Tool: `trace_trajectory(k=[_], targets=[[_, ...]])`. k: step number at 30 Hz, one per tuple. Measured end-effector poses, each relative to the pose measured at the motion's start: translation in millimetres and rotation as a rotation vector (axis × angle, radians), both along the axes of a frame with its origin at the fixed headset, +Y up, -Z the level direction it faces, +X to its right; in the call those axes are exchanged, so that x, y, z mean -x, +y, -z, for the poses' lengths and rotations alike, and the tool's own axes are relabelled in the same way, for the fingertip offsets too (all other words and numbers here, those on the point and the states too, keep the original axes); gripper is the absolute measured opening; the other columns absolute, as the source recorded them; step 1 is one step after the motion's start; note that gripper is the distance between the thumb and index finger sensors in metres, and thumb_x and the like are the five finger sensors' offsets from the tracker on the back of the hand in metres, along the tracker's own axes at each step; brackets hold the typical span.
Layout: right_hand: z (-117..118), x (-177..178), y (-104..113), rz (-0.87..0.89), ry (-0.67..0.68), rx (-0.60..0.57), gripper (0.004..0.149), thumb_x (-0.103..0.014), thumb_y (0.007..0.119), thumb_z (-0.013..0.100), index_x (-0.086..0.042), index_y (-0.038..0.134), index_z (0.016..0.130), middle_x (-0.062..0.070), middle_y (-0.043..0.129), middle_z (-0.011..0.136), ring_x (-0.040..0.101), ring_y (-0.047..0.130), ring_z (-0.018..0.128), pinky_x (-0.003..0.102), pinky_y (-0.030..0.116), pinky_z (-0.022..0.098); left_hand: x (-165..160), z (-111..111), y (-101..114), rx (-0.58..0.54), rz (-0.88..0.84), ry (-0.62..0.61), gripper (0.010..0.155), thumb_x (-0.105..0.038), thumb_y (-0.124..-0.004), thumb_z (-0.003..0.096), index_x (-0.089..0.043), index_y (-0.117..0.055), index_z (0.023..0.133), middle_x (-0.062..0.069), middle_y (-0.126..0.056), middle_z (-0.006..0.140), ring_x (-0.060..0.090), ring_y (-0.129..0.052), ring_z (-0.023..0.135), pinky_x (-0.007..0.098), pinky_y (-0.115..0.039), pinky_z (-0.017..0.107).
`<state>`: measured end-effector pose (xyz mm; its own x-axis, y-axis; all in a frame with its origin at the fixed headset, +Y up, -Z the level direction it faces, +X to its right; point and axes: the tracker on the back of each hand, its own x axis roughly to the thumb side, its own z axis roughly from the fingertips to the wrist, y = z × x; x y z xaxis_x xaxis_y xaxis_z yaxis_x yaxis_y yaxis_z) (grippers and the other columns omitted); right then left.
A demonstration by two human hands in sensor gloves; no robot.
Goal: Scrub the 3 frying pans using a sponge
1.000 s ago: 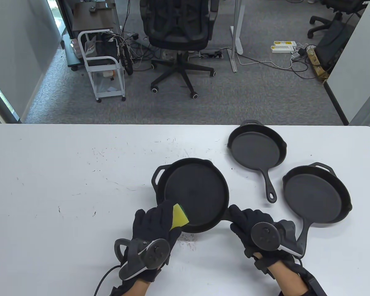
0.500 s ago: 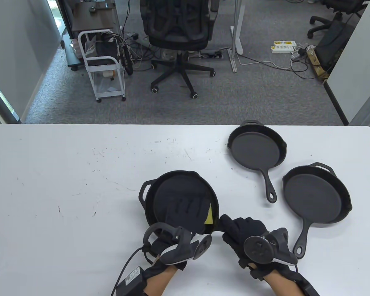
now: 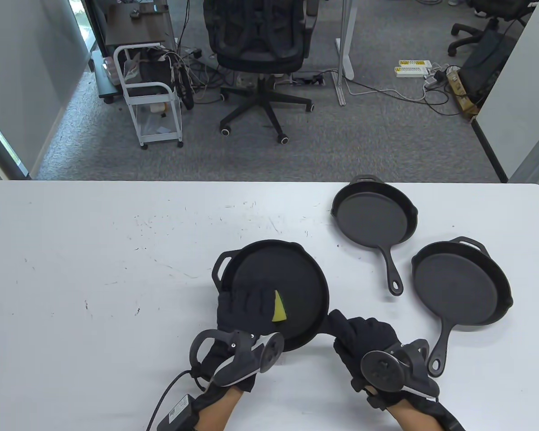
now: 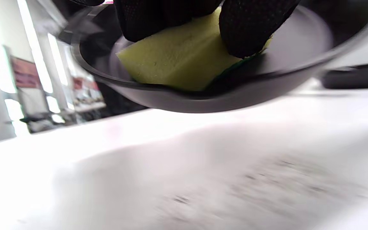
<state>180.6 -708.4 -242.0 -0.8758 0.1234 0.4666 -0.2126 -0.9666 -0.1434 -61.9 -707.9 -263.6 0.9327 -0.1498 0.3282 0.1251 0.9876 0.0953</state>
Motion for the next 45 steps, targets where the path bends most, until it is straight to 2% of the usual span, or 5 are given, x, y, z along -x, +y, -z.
trace_trajectory(k=[14,21,30,37,45], targets=[[-14.5,14.9,-0.7,-0.082,0.075,-0.117,0.060,-0.039,0.094,0.044,-0.023,0.075,0.099,0.002,0.093,0.072,0.020,0.093,0.040,0.052,0.080,0.050,-12.3,22.0,24.5,-0.314,0.141,0.102,0.078,-0.047,-0.078,0.0641,-0.025,-0.038,0.127,0.007,-0.051,0.128,0.038,-0.055,0.117,0.067,-0.043,0.084],[-8.8,-0.3,3.7,-0.028,-0.028,-0.131,0.061,-0.039,0.094,0.044,-0.024,0.074,0.100,0.003,0.093,0.073,0.020,0.093,0.040,0.052,0.079,0.049,19.0,25.2,2.1,-0.123,0.111,0.194,0.077,-0.045,-0.079,0.0636,-0.022,-0.042,0.127,0.010,-0.054,0.126,0.038,-0.058,0.113,0.065,-0.050,0.082],[-9.4,5.4,-1.5,-0.037,-0.021,-0.135,0.061,-0.039,0.092,0.045,-0.024,0.073,0.100,0.003,0.092,0.073,0.020,0.093,0.040,0.052,0.079,0.049,-31.8,4.7,5.4,0.003,-0.064,-0.182,0.078,-0.048,-0.078,0.0634,-0.029,-0.037,0.127,0.005,-0.046,0.130,0.035,-0.052,0.118,0.064,-0.046,0.085],[-22.5,13.9,4.8,-0.080,0.041,-0.186,0.060,-0.039,0.093,0.044,-0.025,0.074,0.099,0.002,0.093,0.073,0.020,0.093,0.041,0.052,0.079,0.050,-19.8,16.3,29.5,-0.236,0.006,-0.006,0.078,-0.047,-0.076,0.0641,-0.029,-0.035,0.128,0.004,-0.044,0.132,0.037,-0.048,0.120,0.067,-0.041,0.085],[-18.2,4.3,9.0,-0.035,-0.007,-0.111,0.060,-0.040,0.093,0.044,-0.026,0.075,0.099,0.002,0.093,0.073,0.020,0.094,0.041,0.052,0.079,0.050,22.5,24.0,18.3,-0.059,-0.043,0.164,0.077,-0.046,-0.078,0.0641,-0.025,-0.039,0.128,0.009,-0.047,0.130,0.040,-0.053,0.117,0.068,-0.041,0.084]])
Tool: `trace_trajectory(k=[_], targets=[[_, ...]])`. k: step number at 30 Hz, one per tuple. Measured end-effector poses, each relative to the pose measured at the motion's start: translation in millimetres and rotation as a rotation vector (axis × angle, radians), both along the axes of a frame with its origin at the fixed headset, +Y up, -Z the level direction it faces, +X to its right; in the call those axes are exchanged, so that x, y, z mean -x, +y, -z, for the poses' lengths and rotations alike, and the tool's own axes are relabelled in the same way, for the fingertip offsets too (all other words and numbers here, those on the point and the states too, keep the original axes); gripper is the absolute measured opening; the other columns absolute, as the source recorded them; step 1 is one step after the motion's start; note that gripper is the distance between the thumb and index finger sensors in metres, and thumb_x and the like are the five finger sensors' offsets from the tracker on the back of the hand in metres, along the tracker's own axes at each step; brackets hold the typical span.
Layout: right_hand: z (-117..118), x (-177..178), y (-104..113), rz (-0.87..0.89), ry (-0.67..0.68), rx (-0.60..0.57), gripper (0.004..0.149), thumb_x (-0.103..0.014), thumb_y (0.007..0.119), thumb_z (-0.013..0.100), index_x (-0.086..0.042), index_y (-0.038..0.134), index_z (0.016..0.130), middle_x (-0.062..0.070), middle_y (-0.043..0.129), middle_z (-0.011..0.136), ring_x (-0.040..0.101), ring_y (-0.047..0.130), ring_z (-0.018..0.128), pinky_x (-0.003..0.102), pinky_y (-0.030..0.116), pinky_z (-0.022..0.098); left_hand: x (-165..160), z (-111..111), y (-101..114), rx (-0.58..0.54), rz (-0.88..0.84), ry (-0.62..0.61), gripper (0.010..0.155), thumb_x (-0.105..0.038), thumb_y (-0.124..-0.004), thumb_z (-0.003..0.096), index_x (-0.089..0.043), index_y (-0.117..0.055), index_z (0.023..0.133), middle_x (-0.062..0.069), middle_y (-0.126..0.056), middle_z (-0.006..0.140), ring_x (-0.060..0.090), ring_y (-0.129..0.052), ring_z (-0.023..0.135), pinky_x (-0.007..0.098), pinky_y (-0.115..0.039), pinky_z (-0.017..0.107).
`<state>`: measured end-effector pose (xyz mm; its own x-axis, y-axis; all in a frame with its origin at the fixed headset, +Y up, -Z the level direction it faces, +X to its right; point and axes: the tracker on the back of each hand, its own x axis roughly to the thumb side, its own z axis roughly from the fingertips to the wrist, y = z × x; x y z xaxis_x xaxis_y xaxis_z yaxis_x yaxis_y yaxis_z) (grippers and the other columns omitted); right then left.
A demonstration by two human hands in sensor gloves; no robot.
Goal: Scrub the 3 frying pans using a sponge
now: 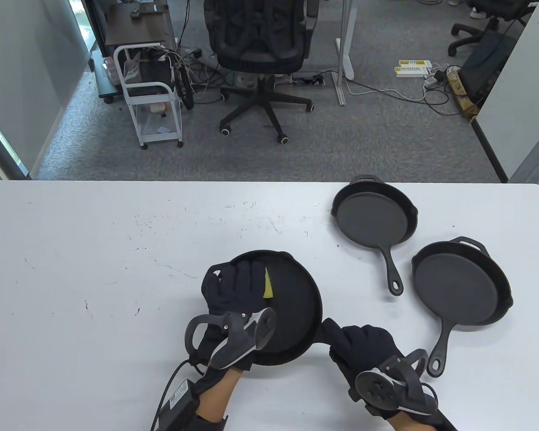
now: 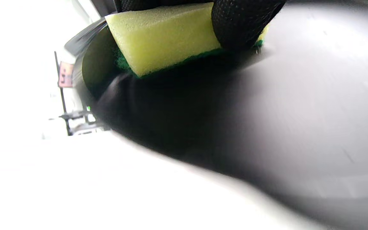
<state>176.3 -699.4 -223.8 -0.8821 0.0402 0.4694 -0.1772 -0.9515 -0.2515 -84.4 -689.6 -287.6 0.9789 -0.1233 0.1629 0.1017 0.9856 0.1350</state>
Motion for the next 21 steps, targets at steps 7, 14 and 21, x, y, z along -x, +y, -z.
trace_trajectory(k=[7,14,21], targets=[[6.9,-4.5,-6.6,0.036,-0.086,0.011,0.060,-0.039,0.092,0.045,-0.025,0.074,0.099,0.003,0.093,0.073,0.020,0.094,0.040,0.052,0.080,0.050,-43.4,-12.2,-16.6,0.086,0.075,-0.200,0.078,-0.047,-0.079,0.0633,-0.026,-0.040,0.127,0.007,-0.049,0.130,0.038,-0.056,0.117,0.066,-0.045,0.084],[-1.4,10.2,-5.1,0.002,0.032,-0.039,0.060,-0.039,0.093,0.044,-0.026,0.074,0.099,0.002,0.092,0.073,0.020,0.093,0.041,0.052,0.079,0.051,-53.5,-24.8,3.5,-0.146,0.066,-0.278,0.076,-0.048,-0.077,0.0637,-0.030,-0.039,0.127,0.003,-0.045,0.132,0.037,-0.050,0.120,0.067,-0.041,0.085],[-11.5,15.5,1.1,-0.057,0.073,-0.103,0.059,-0.040,0.094,0.043,-0.028,0.076,0.098,0.001,0.093,0.072,0.020,0.094,0.041,0.052,0.079,0.051,-5.6,-8.3,11.9,-0.193,0.005,-0.047,0.076,-0.045,-0.078,0.0641,-0.029,-0.039,0.127,0.004,-0.046,0.131,0.040,-0.050,0.119,0.068,-0.040,0.084]])
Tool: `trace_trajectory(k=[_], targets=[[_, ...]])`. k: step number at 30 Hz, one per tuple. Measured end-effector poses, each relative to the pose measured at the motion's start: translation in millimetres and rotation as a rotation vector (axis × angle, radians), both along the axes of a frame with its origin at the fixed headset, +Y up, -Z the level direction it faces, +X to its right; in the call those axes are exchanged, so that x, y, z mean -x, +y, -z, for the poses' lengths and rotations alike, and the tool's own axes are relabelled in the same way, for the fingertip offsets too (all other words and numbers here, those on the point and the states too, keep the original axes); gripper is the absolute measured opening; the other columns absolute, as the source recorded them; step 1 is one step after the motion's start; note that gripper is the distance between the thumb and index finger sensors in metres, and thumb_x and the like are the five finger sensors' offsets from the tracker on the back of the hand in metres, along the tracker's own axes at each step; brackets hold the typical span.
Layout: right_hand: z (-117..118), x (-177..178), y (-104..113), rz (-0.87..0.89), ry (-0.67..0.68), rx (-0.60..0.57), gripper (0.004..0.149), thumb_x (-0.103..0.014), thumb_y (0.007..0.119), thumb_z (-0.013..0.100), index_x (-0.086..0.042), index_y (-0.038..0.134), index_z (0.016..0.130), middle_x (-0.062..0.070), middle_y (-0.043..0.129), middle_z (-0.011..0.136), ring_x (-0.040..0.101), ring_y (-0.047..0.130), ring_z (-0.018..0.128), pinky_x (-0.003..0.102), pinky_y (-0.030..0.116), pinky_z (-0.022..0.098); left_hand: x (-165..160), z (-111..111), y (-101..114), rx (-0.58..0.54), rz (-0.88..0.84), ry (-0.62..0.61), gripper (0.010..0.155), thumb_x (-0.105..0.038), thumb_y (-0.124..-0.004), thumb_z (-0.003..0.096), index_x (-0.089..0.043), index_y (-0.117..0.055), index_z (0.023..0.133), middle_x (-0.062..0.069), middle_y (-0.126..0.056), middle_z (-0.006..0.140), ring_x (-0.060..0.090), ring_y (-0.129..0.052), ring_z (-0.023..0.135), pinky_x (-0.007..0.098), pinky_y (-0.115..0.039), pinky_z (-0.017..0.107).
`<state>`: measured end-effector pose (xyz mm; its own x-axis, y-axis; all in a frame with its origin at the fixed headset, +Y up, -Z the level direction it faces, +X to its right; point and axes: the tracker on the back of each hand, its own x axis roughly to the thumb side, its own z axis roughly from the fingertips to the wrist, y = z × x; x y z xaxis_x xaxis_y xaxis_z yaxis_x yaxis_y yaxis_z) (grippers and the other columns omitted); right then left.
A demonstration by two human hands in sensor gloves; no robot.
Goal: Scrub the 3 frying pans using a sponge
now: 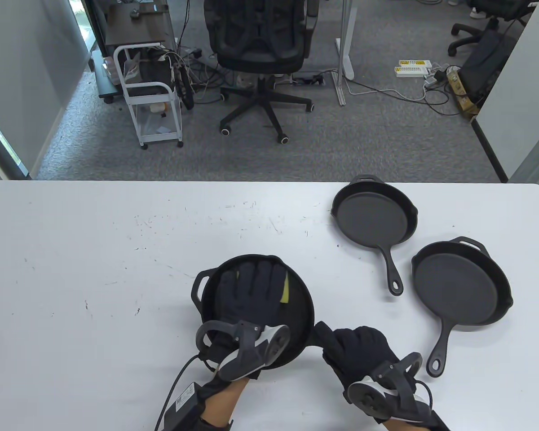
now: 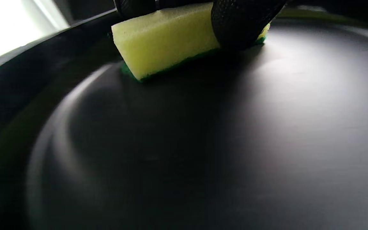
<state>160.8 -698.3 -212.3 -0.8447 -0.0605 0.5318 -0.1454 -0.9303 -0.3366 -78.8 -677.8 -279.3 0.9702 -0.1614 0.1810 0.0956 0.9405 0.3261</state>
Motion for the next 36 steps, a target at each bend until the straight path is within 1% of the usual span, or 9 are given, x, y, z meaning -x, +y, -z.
trace_trajectory(k=[6,11,13,16,21,27,31,33,36], targets=[[10.0,-14.7,3.7,0.052,-0.113,0.010,0.059,-0.040,0.094,0.044,-0.028,0.076,0.098,0.002,0.093,0.072,0.020,0.094,0.040,0.052,0.079,0.050,10.9,-0.3,-16.2,0.157,-0.019,-0.015,0.075,-0.045,-0.080,0.0632,-0.027,-0.045,0.126,0.005,-0.054,0.129,0.038,-0.058,0.116,0.066,-0.047,0.083],[12.0,-12.1,-2.9,0.023,-0.146,0.007,0.059,-0.040,0.093,0.044,-0.027,0.076,0.099,0.002,0.093,0.073,0.020,0.094,0.040,0.052,0.079,0.050,-24.1,-9.4,-26.8,0.301,-0.020,-0.248,0.076,-0.047,-0.081,0.0624,-0.028,-0.044,0.126,0.004,-0.053,0.130,0.037,-0.059,0.116,0.066,-0.047,0.084],[11.6,-7.1,-4.9,-0.003,-0.120,0.005,0.059,-0.040,0.093,0.044,-0.027,0.076,0.099,0.002,0.093,0.073,0.020,0.094,0.041,0.052,0.079,0.050,-37.2,-16.1,-25.0,0.236,-0.002,-0.355,0.076,-0.047,-0.081,0.0623,-0.030,-0.044,0.126,0.003,-0.052,0.131,0.036,-0.058,0.118,0.065,-0.049,0.085],[6.8,1.7,-7.6,-0.007,-0.073,-0.005,0.058,-0.041,0.093,0.043,-0.028,0.077,0.098,0.001,0.094,0.072,0.020,0.094,0.039,0.051,0.080,0.049,-40.3,-22.8,-13.0,0.045,0.087,-0.292,0.076,-0.048,-0.081,0.0622,-0.032,-0.043,0.126,-0.002,-0.051,0.132,0.034,-0.056,0.120,0.064,-0.048,0.086],[-2.9,10.4,-3.1,-0.037,-0.005,-0.054,0.059,-0.041,0.094,0.043,-0.028,0.077,0.097,0.001,0.094,0.071,0.020,0.094,0.039,0.051,0.080,0.049,-9.4,-12.7,-3.0,-0.045,0.036,-0.127,0.076,-0.047,-0.081,0.0625,-0.030,-0.043,0.126,0.002,-0.052,0.131,0.036,-0.056,0.119,0.066,-0.044,0.084],[-2.1,-2.5,1.3,-0.002,-0.078,-0.078,0.058,-0.041,0.095,0.042,-0.029,0.079,0.096,0.000,0.095,0.070,0.019,0.095,0.037,0.050,0.081,0.048,28.0,-0.9,-6.9,0.024,-0.021,-0.009,0.076,-0.046,-0.084,0.0614,-0.029,-0.048,0.125,0.003,-0.057,0.129,0.035,-0.060,0.117,0.067,-0.045,0.084],[2.6,-15.3,2.8,0.021,-0.156,-0.090,0.058,-0.041,0.095,0.042,-0.029,0.079,0.096,0.001,0.096,0.070,0.019,0.095,0.036,0.050,0.082,0.047,18.5,1.2,-14.7,0.088,0.063,0.001,0.075,-0.046,-0.085,0.0614,-0.028,-0.049,0.125,0.002,-0.058,0.129,0.036,-0.059,0.116,0.067,-0.045,0.084],[5.6,-21.6,2.5,0.025,-0.191,-0.084,0.057,-0.042,0.095,0.041,-0.030,0.080,0.095,0.000,0.096,0.070,0.019,0.096,0.037,0.051,0.082,0.048,12.1,0.4,-18.4,0.068,0.113,-0.017,0.075,-0.046,-0.085,0.0611,-0.028,-0.049,0.125,0.002,-0.059,0.128,0.035,-0.061,0.116,0.066,-0.046,0.084],[15.4,-37.9,2.1,0.072,-0.260,-0.054,0.056,-0.041,0.095,0.041,-0.030,0.081,0.095,0.000,0.095,0.073,0.020,0.097,0.040,0.051,0.081,0.049,9.5,-3.2,-17.9,0.051,0.061,-0.047,0.075,-0.046,-0.082,0.0625,-0.028,-0.047,0.126,0.004,-0.056,0.129,0.036,-0.060,0.116,0.066,-0.045,0.084]])
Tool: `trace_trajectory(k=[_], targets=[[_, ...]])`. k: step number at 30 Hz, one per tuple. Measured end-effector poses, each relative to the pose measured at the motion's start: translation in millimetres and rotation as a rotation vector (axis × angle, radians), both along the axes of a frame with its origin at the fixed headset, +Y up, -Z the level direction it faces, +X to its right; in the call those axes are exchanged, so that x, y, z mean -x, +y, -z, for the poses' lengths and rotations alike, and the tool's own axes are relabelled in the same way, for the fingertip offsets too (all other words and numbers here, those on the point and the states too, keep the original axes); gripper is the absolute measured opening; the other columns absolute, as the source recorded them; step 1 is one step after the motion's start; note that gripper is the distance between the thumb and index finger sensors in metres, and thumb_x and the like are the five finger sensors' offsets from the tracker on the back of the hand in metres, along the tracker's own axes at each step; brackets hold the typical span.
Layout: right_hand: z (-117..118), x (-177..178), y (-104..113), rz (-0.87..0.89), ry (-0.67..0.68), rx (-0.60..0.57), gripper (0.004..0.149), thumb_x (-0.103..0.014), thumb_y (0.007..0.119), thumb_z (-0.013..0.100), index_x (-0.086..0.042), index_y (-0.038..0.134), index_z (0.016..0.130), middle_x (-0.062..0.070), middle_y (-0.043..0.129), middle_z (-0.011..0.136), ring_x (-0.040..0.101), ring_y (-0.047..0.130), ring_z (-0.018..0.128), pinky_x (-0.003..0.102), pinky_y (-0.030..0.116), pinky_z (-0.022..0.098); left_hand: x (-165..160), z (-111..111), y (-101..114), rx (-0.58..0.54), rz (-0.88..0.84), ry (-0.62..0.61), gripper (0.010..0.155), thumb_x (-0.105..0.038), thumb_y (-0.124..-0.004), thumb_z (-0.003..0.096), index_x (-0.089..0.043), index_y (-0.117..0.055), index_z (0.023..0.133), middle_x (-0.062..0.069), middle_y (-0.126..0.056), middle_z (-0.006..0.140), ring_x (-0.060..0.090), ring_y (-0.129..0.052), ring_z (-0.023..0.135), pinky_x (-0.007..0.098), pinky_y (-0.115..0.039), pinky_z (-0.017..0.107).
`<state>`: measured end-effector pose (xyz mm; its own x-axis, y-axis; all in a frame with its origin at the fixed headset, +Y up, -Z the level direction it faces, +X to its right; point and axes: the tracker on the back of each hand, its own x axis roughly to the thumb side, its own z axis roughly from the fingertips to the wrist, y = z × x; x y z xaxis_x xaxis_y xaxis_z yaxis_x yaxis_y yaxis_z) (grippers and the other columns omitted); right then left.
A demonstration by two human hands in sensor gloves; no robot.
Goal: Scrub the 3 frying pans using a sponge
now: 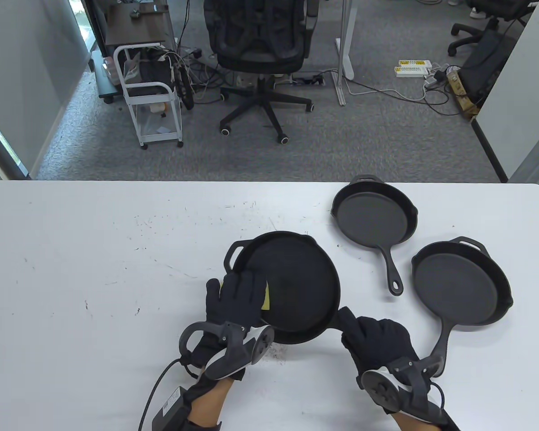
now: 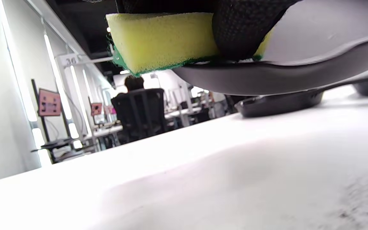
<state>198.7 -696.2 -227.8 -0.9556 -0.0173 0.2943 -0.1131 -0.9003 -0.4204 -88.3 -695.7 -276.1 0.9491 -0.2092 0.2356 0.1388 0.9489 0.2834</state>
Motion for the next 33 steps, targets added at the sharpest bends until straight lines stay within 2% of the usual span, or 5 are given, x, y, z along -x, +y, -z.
trace_trajectory(k=[5,12,22,33], targets=[[14.9,-40.5,2.7,0.099,-0.125,0.024,0.054,-0.041,0.095,0.041,-0.029,0.083,0.093,0.000,0.097,0.072,0.022,0.101,0.045,0.053,0.082,0.053,3.2,-9.9,8.9,-0.082,-0.079,-0.023,0.075,-0.046,-0.081,0.0628,-0.027,-0.045,0.126,0.004,-0.055,0.129,0.037,-0.059,0.116,0.066,-0.045,0.084],[26.5,-74.1,-2.2,0.222,-0.184,0.117,0.051,-0.041,0.092,0.043,-0.028,0.085,0.091,0.002,0.104,0.069,0.023,0.108,0.043,0.053,0.084,0.052,1.2,-13.4,9.1,-0.077,-0.100,-0.044,0.075,-0.046,-0.081,0.0630,-0.026,-0.045,0.126,0.005,-0.055,0.129,0.037,-0.059,0.116,0.067,-0.045,0.084],[39.5,-76.1,-16.1,0.423,-0.036,0.350,0.052,-0.039,0.084,0.046,-0.022,0.080,0.095,0.005,0.109,0.060,0.023,0.112,0.032,0.052,0.086,0.049,0.0,-14.0,8.5,-0.047,-0.112,-0.056,0.076,-0.047,-0.081,0.0630,-0.026,-0.044,0.126,0.005,-0.055,0.129,0.037,-0.059,0.116,0.067,-0.045,0.084],[45.2,-62.3,-26.4,0.491,0.109,0.527,0.053,-0.038,0.077,0.049,-0.017,0.077,0.097,0.005,0.109,0.053,0.022,0.110,0.022,0.051,0.088,0.043,-10.9,-19.0,7.4,-0.044,-0.093,-0.119,0.077,-0.047,-0.081,0.0629,-0.026,-0.043,0.126,0.005,-0.055,0.129,0.037,-0.059,0.116,0.067,-0.045,0.084]])
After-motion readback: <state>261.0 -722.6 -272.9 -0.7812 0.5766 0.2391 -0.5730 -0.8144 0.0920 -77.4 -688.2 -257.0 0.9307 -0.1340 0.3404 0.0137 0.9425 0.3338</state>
